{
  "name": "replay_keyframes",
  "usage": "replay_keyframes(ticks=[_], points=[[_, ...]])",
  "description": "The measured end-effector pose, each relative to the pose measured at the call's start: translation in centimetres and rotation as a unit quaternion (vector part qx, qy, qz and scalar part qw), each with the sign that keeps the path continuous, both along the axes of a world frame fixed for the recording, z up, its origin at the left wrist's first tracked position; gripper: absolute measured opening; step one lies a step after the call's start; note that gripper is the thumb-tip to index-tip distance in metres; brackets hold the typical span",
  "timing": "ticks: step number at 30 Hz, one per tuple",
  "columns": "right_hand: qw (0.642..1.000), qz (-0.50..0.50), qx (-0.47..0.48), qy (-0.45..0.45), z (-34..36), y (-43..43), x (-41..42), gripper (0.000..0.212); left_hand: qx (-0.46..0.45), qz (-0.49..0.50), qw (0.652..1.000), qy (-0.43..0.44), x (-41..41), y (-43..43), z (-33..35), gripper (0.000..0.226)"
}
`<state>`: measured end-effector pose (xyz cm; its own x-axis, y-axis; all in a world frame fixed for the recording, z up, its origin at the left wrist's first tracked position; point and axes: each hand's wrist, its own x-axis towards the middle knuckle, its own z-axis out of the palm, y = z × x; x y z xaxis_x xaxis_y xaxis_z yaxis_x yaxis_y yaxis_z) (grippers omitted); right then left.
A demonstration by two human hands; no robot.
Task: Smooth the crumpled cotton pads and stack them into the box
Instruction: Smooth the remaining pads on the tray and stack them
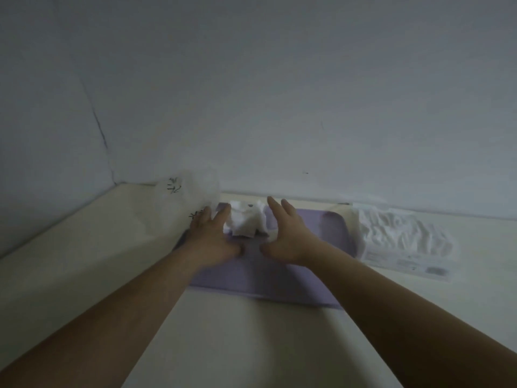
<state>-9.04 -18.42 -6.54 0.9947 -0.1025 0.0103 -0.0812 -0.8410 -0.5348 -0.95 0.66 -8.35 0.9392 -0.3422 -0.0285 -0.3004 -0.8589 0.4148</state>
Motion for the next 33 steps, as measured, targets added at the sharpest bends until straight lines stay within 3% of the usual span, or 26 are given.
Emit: replay_keyframes(ticks=[3,7,11,16,18,21,24,26,28,29,31,33], points=[[1.000,0.017,0.007,0.017,0.4,0.8,2.4,0.119,0.011,-0.017,1.000,0.010,0.7,-1.1,-0.5,0.110],[0.997,0.043,-0.030,0.054,-0.7,1.4,4.7,0.103,-0.017,-0.012,1.000,0.014,2.2,-1.5,-0.1,0.097],[0.994,0.069,-0.061,0.054,-0.8,1.0,5.7,0.088,0.002,-0.056,0.997,-0.047,2.2,-2.7,-0.4,0.087],[0.994,0.088,-0.060,0.016,-1.8,-1.7,4.5,0.036,-0.010,-0.124,0.988,-0.095,0.5,-4.5,-1.9,0.063],[0.997,0.071,-0.032,-0.026,-1.9,-3.1,3.3,0.039,-0.036,-0.137,0.985,-0.101,-0.1,-5.5,-1.8,0.058],[0.998,0.030,0.040,-0.048,-2.2,-5.2,0.9,0.091,-0.075,-0.184,0.976,-0.084,-1.3,-7.4,-1.7,0.058],[0.994,-0.046,0.064,-0.081,-2.3,-6.9,-1.3,0.110,-0.121,-0.232,0.965,-0.032,-2.2,-8.8,-1.3,0.074],[0.991,-0.114,0.043,-0.060,-2.3,-7.6,-2.9,0.097,-0.141,-0.223,0.964,-0.041,-2.4,-8.9,-0.6,0.084],[0.989,-0.148,-0.003,-0.006,-2.3,-7.6,-4.0,0.069,-0.143,-0.185,0.970,-0.062,-2.4,-8.2,0.2,0.087],[0.990,-0.136,-0.028,0.006,-2.4,-7.2,-4.5,0.066,-0.132,-0.157,0.977,-0.054,-2.4,-7.7,0.7,0.084],[0.994,-0.090,-0.058,0.007,-2.6,-6.7,-4.7,0.081,-0.109,-0.104,0.989,-0.009,-2.1,-6.2,1.0,0.071],[0.995,-0.092,-0.041,0.006,-1.9,-5.7,-5.0,0.059,-0.112,-0.093,0.989,0.026,-2.1,-5.0,0.8,0.056]])
